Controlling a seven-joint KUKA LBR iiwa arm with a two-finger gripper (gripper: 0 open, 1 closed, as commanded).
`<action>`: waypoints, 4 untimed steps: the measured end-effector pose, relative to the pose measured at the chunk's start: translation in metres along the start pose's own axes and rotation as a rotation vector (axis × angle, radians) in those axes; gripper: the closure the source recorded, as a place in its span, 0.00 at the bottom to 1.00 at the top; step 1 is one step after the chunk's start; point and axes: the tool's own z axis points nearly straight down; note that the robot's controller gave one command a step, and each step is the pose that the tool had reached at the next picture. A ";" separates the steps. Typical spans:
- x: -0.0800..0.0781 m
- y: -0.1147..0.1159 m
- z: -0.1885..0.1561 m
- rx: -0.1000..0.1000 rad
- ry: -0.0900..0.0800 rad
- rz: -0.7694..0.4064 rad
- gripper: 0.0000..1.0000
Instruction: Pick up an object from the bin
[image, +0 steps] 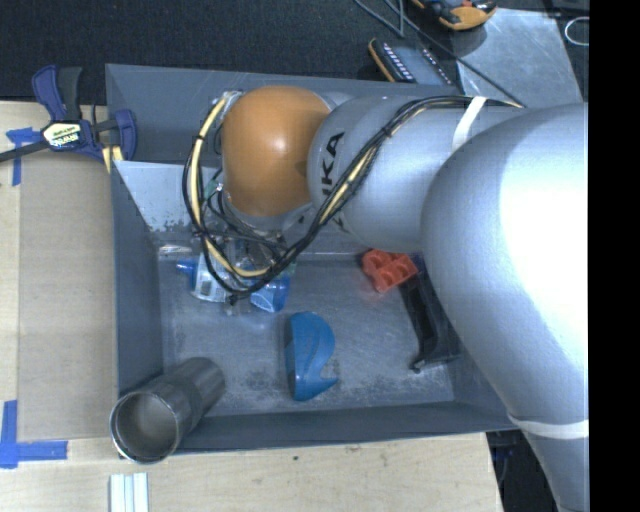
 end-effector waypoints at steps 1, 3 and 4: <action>0.004 0.018 0.030 0.000 -0.013 -0.044 0.00; 0.009 -0.015 0.030 0.000 -0.005 -0.007 1.00; 0.011 -0.015 0.025 -0.001 0.002 -0.006 1.00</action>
Offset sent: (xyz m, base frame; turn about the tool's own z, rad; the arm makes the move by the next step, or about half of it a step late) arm -0.0046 -0.0167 -0.0305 -0.0096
